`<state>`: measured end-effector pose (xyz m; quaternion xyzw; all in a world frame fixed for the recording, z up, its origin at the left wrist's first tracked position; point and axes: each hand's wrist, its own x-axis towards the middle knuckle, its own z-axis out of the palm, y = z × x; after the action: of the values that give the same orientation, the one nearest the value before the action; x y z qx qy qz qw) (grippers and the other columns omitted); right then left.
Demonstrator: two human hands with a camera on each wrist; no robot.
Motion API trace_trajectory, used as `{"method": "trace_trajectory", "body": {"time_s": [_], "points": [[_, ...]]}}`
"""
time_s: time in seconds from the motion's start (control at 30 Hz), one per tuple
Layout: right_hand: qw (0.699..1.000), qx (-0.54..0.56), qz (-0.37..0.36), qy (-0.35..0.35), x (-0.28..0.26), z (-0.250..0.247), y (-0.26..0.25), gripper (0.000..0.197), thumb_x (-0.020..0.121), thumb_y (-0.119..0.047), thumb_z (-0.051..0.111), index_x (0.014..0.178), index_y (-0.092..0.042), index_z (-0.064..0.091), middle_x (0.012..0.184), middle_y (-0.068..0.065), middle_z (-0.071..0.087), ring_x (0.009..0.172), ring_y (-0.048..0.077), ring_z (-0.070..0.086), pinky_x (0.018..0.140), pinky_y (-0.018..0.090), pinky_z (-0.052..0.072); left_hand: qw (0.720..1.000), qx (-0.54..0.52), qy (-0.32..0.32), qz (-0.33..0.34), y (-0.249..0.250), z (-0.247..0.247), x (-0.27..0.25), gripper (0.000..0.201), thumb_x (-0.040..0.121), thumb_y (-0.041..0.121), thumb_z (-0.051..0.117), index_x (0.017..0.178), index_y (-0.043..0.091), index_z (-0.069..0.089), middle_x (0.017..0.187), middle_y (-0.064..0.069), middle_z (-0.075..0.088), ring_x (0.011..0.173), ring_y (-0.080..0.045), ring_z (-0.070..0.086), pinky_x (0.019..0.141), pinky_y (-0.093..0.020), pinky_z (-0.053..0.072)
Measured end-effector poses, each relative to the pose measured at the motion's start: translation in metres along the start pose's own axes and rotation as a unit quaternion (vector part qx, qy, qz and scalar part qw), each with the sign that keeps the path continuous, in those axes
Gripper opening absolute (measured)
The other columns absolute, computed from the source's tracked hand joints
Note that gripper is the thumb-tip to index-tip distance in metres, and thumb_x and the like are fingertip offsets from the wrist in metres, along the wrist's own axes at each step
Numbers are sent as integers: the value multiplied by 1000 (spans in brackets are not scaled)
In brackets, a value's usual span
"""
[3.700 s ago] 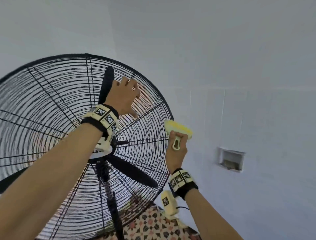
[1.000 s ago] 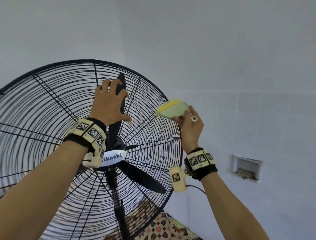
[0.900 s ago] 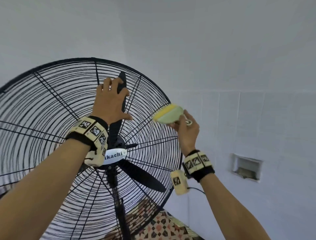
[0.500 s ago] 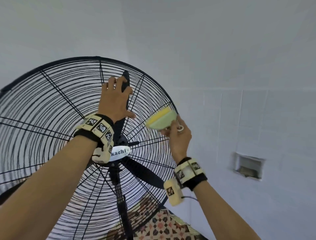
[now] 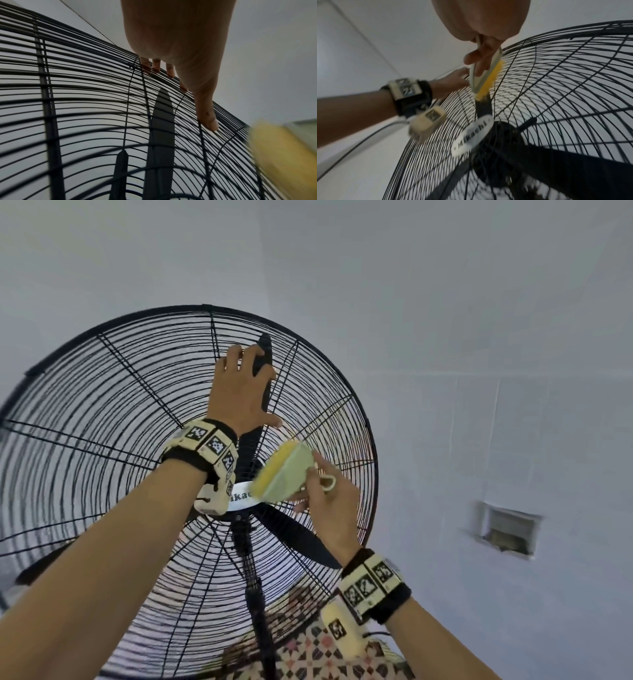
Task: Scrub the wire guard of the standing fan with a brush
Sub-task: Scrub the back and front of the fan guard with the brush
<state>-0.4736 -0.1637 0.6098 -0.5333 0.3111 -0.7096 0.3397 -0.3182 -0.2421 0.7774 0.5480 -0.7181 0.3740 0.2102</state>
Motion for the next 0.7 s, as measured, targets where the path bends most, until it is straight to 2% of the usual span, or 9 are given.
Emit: {"method": "trace_trajectory", "body": {"time_s": [0.1,0.13,0.3,0.4,0.47,0.53,0.6,0.67,0.7], "points": [[991,25,-14,132,21,-8,0,42,105,-19,56,147,-18,54,86,-8,76,66,22,75,55,33,62,1000,7,4,6,3,-1,0,91,57,72,87,129,22,59,153,-9,35,143,-40,27,115,-55,30],[988,32,-15,149,23,-8,1,44,105,-18,56,149,-17,52,85,-11,76,67,22,75,55,34,62,1000,12,4,6,4,-1,0,92,57,72,86,129,22,59,154,-10,35,143,-40,27,115,-55,30],[997,-10,-16,81,2,4,13,44,105,-20,57,149,-19,51,93,1,76,66,19,75,53,27,60,1000,-5,-4,19,-4,2,-10,87,70,68,82,140,24,55,163,-10,29,149,-43,21,122,-59,22],[991,-14,-28,132,18,-4,15,44,104,-27,58,147,-20,54,89,-2,77,71,23,76,63,41,64,1000,8,-5,30,-16,1,-36,83,78,69,76,146,28,52,166,-6,28,152,-40,21,124,-61,16],[985,2,-30,171,26,-3,15,45,104,-29,57,148,-20,54,92,1,78,76,26,76,66,46,65,1000,27,-2,-4,-23,4,-61,90,77,70,75,151,29,45,166,-7,25,153,-39,19,123,-64,15],[988,26,-9,149,16,6,14,44,105,-22,57,149,-18,52,94,6,77,71,22,76,60,38,64,999,26,4,-46,-28,6,-81,97,73,71,76,153,27,42,165,-9,25,152,-41,19,121,-67,17],[997,13,12,71,-6,17,14,46,105,-18,57,150,-21,50,94,5,76,66,19,75,52,28,60,997,19,-2,-76,-28,4,-84,100,68,71,80,149,23,46,160,-13,30,150,-40,21,117,-67,22],[1000,-23,-2,5,-22,20,13,45,105,-20,57,150,-22,51,89,-1,76,61,19,74,50,26,59,995,18,-22,-100,-27,-2,-75,100,63,71,84,144,22,51,155,-14,33,147,-39,22,114,-67,26],[1000,-25,-8,15,-21,19,11,44,104,-20,58,148,-20,53,86,-6,75,61,19,74,51,28,60,993,15,-28,-109,-27,-4,-72,100,62,71,86,142,22,53,152,-14,35,146,-39,22,114,-66,27]]}}
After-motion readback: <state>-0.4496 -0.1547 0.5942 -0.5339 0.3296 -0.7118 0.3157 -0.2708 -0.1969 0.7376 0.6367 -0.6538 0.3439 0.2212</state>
